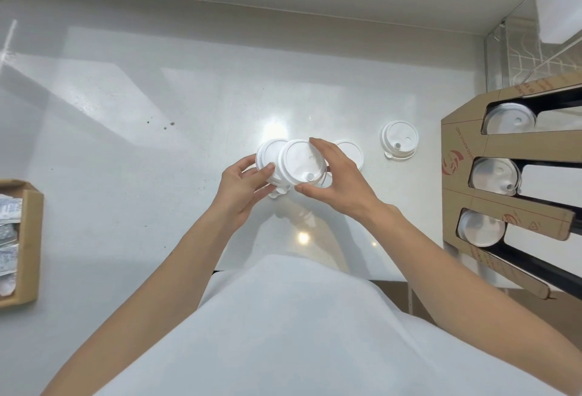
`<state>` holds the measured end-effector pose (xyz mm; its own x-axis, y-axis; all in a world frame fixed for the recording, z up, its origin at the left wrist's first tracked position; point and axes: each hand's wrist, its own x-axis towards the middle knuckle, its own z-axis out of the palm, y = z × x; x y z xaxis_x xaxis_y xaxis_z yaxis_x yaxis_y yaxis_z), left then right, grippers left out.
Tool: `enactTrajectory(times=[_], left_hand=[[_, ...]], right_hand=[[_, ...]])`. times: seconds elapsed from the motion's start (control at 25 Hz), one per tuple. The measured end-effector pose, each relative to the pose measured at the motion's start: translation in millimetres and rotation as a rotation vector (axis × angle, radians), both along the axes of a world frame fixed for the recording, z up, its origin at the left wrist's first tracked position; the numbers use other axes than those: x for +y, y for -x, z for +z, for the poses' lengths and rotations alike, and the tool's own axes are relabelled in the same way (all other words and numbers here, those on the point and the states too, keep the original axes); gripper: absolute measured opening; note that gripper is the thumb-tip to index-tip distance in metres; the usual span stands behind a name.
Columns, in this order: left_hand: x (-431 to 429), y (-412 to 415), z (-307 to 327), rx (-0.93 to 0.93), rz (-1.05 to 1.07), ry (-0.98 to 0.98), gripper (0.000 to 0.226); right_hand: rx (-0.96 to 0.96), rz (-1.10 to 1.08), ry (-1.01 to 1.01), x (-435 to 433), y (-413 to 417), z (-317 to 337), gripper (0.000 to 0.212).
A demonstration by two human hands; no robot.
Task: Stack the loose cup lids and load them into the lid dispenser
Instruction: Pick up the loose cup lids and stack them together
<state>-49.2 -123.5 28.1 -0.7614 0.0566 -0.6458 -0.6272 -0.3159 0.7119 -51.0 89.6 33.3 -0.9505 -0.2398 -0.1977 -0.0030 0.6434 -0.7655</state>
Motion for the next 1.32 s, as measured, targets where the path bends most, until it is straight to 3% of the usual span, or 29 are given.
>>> enactTrajectory(times=[0.52,0.72,1.0,1.2,1.32], left_hand=[[9,-7,19,0.042,-0.090,-0.093,0.024],[6,-8,18,0.069,-0.063,-0.026,0.038],[2,-7,17,0.072,-0.078,-0.027,0.025],[3,-7,16,0.073,-0.078,0.000,0.034],[3,-6,16,0.092,-0.068,0.021,0.025]], right_hand=[[-0.178,-0.142,0.264,-6,-4,12,0.087],[-0.124,-0.131,0.230,-12,-8,14,0.085],[-0.192,-0.340,0.492,-7,-2,13,0.034],[-0.183,-0.413,0.497,-7,-1,14,0.030],[-0.186,-0.419,0.514,-8,0,14,0.030]])
